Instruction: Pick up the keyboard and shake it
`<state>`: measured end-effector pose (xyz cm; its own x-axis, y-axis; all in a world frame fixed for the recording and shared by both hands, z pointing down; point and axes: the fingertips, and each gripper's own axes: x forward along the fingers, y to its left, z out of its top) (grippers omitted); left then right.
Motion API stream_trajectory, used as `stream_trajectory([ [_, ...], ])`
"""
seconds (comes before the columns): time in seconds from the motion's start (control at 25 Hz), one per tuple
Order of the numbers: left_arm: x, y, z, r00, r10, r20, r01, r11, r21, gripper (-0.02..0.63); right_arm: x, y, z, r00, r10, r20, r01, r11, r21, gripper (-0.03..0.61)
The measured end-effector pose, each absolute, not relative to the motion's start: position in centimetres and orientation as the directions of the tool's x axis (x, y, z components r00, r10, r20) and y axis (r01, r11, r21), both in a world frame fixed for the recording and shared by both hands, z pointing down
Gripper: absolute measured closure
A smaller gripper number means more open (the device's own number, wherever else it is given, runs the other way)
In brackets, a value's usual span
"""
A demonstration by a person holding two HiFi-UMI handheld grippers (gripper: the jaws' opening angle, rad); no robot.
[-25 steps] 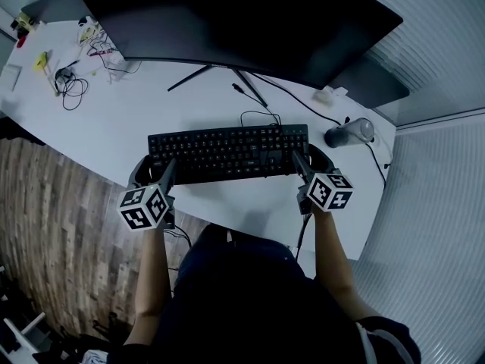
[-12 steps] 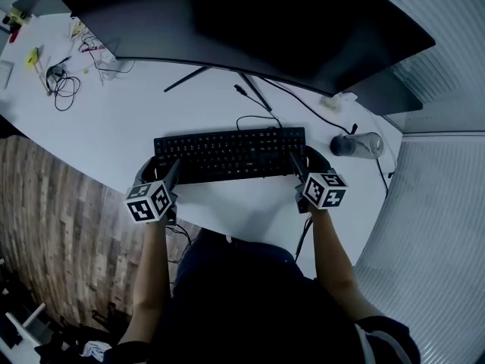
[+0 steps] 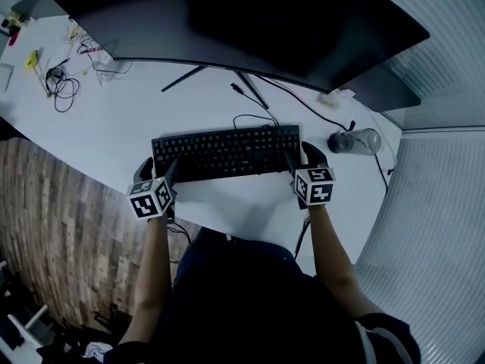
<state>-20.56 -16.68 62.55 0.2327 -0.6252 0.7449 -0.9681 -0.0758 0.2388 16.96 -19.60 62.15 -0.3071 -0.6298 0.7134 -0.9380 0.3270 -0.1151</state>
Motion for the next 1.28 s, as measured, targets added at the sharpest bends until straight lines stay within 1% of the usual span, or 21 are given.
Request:
stream_trajectory([
  [0.08,-20.2,-16.5,61.0,0.214,-0.647,0.732,-0.975,-0.093,0.203,0.258,16.7,-19.3,60.6,-0.292,-0.65,0.701,-0.94,0.332,-0.084,0.328],
  [0.16,-19.5,-16.2,58.5,0.228,-0.692,0.685,-0.971,-0.116,0.207,0.261,16.2,-18.7,58.4,-0.302,-0.682,0.666,-0.94,0.331,-0.087,0.33],
  [0.2,-19.3,-16.0,57.0,0.231,-0.72,0.655,-0.971,-0.125,0.205,0.293,15.9,-18.4,57.3,-0.308,-0.698,0.646,-0.938,0.335,-0.085,0.331],
  [0.24,-19.1,-15.8,55.5,0.229,-0.748,0.624,-0.971,-0.132,0.198,0.37,15.6,-18.0,56.0,-0.313,-0.714,0.626,-0.937,0.339,-0.082,0.358],
  [0.28,-18.9,-15.5,53.9,0.225,-0.773,0.593,-0.972,-0.14,0.187,0.453,15.3,-17.7,54.7,-0.318,-0.731,0.604,-0.937,0.34,-0.081,0.428],
  [0.32,-18.7,-15.2,52.3,0.224,-0.796,0.563,-0.973,-0.15,0.175,0.503,14.9,-17.3,53.4,-0.323,-0.746,0.582,-0.937,0.341,-0.082,0.488],
  [0.36,-18.3,-15.0,50.8,0.226,-0.814,0.535,-0.973,-0.165,0.161,0.551,14.6,-17.1,52.2,-0.328,-0.76,0.561,-0.936,0.341,-0.085,0.512],
  [0.44,-17.4,-14.7,47.9,0.239,-0.842,0.484,-0.971,-0.201,0.131,0.583,13.7,-16.5,49.6,-0.339,-0.784,0.52,-0.934,0.344,-0.09,0.534],
  [0.6,-15.3,-14.4,41.7,0.268,-0.893,0.362,-0.963,-0.252,0.093,0.591,12.3,-15.9,43.5,-0.36,-0.84,0.405,-0.929,0.362,-0.075,0.549],
  [0.8,-12.8,-13.6,31.6,0.285,-0.945,0.161,-0.958,-0.282,0.041,0.591,11.9,-15.1,33.2,-0.36,-0.912,0.195,-0.927,0.373,0.03,0.551],
  [0.96,-11.1,-12.1,24.2,0.288,-0.957,0.026,-0.957,-0.289,-0.018,0.591,12.0,-13.5,25.1,-0.351,-0.936,0.029,-0.93,0.352,0.108,0.551],
  [1.12,-9.8,-11.0,19.2,0.295,-0.954,-0.06,-0.955,-0.292,-0.049,0.591,12.2,-12.0,19.7,-0.34,-0.937,-0.085,-0.934,0.326,0.144,0.551],
  [1.28,-8.7,-10.2,18.1,0.306,-0.949,-0.078,-0.952,-0.302,-0.057,0.591,12.6,-11.2,18.5,-0.336,-0.935,-0.11,-0.936,0.319,0.146,0.551],
])
